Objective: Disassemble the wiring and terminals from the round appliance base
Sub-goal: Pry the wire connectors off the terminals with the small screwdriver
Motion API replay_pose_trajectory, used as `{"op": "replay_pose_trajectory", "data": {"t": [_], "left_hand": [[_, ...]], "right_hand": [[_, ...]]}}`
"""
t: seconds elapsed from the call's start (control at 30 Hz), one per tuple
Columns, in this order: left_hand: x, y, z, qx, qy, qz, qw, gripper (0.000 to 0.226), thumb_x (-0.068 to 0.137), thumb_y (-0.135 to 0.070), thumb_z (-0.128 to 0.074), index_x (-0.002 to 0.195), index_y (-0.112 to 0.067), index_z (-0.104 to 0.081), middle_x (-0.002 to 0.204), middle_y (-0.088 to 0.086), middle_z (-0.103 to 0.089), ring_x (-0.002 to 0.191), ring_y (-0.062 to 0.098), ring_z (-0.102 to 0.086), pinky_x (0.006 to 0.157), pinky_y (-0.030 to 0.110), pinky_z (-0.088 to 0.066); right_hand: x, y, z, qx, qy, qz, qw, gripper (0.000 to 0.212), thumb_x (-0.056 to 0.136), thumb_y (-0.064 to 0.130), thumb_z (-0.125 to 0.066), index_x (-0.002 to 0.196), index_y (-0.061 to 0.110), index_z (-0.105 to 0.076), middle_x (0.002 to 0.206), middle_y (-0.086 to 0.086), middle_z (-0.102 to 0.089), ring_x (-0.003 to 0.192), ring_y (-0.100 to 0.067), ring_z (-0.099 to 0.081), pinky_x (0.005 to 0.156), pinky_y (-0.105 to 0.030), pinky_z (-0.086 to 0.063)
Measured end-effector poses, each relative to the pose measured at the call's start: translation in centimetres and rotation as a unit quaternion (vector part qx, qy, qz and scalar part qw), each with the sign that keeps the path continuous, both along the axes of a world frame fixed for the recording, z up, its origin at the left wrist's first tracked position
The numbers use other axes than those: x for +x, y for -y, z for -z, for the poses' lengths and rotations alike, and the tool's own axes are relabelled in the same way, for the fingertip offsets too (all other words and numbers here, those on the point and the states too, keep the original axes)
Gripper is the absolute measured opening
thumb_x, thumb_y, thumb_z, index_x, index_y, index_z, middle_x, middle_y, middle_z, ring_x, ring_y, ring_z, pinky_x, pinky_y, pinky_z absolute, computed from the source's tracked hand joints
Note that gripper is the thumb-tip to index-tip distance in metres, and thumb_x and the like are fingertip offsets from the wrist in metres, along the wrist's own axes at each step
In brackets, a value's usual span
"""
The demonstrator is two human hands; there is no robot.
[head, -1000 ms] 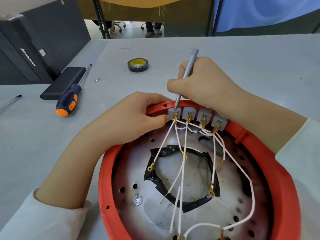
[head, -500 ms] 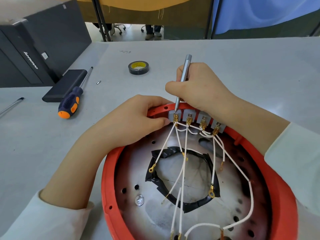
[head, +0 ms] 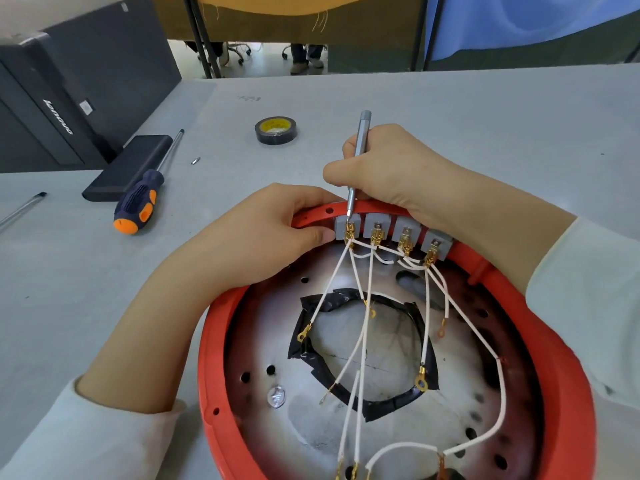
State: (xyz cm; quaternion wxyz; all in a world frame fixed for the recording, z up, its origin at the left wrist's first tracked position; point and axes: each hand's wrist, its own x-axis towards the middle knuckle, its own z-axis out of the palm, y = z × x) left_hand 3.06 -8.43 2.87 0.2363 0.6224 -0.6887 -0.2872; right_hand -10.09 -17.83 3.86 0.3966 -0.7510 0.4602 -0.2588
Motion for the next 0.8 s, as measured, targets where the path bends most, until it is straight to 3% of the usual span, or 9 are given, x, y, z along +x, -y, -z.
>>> {"op": "replay_pose_trajectory", "data": {"t": [0.1,0.27,0.4,0.47,0.57,0.67,0.8], "left_hand": [[0.0,0.1,0.2,-0.002,0.001,-0.002,1.000,0.028,0.090,-0.019,-0.060,0.112,-0.036,-0.063,0.100,-0.009,-0.071,0.094,0.015,-0.065,0.091,0.042,-0.048],[0.2,0.0,0.2,-0.002,-0.013,0.004,1.000,0.027,0.090,-0.017,-0.059,0.107,-0.038,-0.064,0.098,-0.015,-0.070,0.094,0.009,-0.065,0.092,0.039,-0.048],[0.1,0.0,0.1,-0.004,-0.017,0.005,1.000,0.027,0.091,-0.016,-0.059,0.107,-0.037,-0.065,0.098,-0.016,-0.070,0.095,0.006,-0.064,0.093,0.036,-0.048],[0.1,0.0,0.1,-0.004,-0.020,0.002,1.000,0.029,0.090,-0.015,-0.060,0.106,-0.038,-0.065,0.098,-0.017,-0.070,0.094,0.003,-0.063,0.094,0.035,-0.047],[0.1,-0.1,0.0,-0.002,-0.020,-0.002,1.000,0.029,0.090,-0.016,-0.059,0.107,-0.038,-0.065,0.099,-0.015,-0.070,0.095,0.006,-0.064,0.093,0.037,-0.047],[0.1,-0.1,0.1,0.002,-0.017,-0.004,1.000,0.028,0.090,-0.017,-0.059,0.111,-0.035,-0.064,0.101,-0.010,-0.070,0.097,0.013,-0.064,0.093,0.041,-0.047],[0.1,0.0,0.2,0.005,-0.015,-0.004,1.000,0.028,0.091,-0.018,-0.059,0.111,-0.036,-0.064,0.101,-0.007,-0.070,0.097,0.018,-0.064,0.092,0.043,-0.048]], "right_hand": [[-0.2,-0.6,-0.1,-0.025,0.030,0.010,0.999,0.034,0.076,0.014,-0.062,0.055,0.015,-0.036,0.048,0.005,-0.030,0.038,-0.006,-0.029,0.038,-0.015,-0.029],[-1.7,-1.7,-1.0,-0.126,0.134,0.056,0.981,0.036,0.088,0.020,-0.061,0.059,0.011,-0.042,0.061,-0.013,-0.043,0.051,-0.012,-0.043,0.058,-0.035,-0.050],[-3.1,-2.7,-1.5,-0.125,0.144,0.031,0.981,0.036,0.087,0.028,-0.066,0.060,0.016,-0.045,0.045,0.006,-0.050,0.038,-0.002,-0.047,0.046,-0.019,-0.047],[-3.1,-3.0,-1.0,-0.132,0.126,0.036,0.983,0.028,0.084,0.024,-0.069,0.065,0.017,-0.050,0.048,0.005,-0.055,0.038,-0.001,-0.049,0.041,-0.011,-0.039],[-2.9,-2.9,-0.2,-0.127,0.135,0.068,0.980,0.030,0.082,0.022,-0.071,0.065,0.006,-0.051,0.054,-0.007,-0.055,0.037,-0.004,-0.046,0.040,-0.012,-0.036],[-2.7,-2.7,-0.1,-0.146,0.130,0.089,0.977,0.037,0.079,0.023,-0.073,0.064,-0.003,-0.052,0.048,-0.005,-0.048,0.038,-0.007,-0.040,0.040,-0.015,-0.035],[-2.7,-2.5,0.2,-0.153,0.116,0.080,0.978,0.027,0.076,0.012,-0.066,0.055,0.007,-0.049,0.048,-0.007,-0.047,0.039,-0.008,-0.040,0.039,-0.014,-0.035]]}}
